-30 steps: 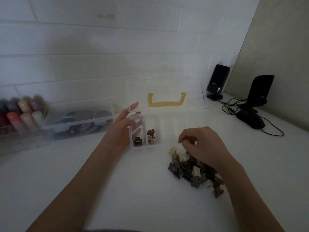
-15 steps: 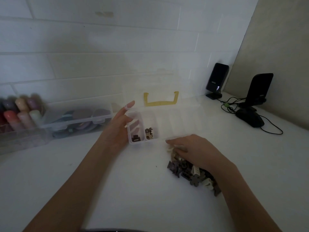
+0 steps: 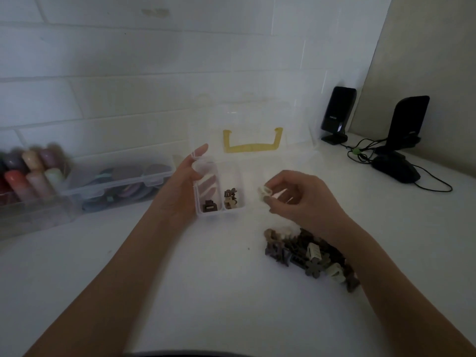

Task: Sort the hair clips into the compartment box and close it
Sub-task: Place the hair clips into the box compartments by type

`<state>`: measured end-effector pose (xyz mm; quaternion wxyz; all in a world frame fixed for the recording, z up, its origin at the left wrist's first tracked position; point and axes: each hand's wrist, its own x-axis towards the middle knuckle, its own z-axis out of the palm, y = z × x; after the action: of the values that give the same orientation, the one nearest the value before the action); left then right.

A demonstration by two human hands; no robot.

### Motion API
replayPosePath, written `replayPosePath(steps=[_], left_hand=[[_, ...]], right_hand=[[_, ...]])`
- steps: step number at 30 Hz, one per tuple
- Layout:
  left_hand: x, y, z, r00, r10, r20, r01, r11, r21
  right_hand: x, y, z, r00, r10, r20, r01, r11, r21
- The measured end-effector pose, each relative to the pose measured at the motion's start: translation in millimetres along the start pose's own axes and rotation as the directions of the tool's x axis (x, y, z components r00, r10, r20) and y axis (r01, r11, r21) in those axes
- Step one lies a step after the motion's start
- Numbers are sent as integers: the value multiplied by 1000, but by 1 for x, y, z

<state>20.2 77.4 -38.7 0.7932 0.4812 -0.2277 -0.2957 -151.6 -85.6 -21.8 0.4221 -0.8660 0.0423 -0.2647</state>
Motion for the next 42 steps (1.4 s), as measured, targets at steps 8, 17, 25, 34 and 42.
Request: replayPosePath(steps=[8,17,25,34,42], left_hand=[[3,-4,-6,998,22,57,-22,1000,4],[-4,-6,1,999,17,52,-15,999,-43],[1,-6,-2,996,30,83,-25,997,-67],[-1,-8,3,997,51,57,-49,998,-36],[-5,-12,12,998,24,62,-23,1000,-11]], right_hand=[[-4,-1,10,942,-273,-194,134,838,-529],[7,-4,12,980,-199,-20,152,805,-574],[2,12,-35,947,-89,310,222,878,-423],[-18,10,-24,874,-262,409,464,697,-546],[-19,13,-12,837,-291,464,543,553,-632]])
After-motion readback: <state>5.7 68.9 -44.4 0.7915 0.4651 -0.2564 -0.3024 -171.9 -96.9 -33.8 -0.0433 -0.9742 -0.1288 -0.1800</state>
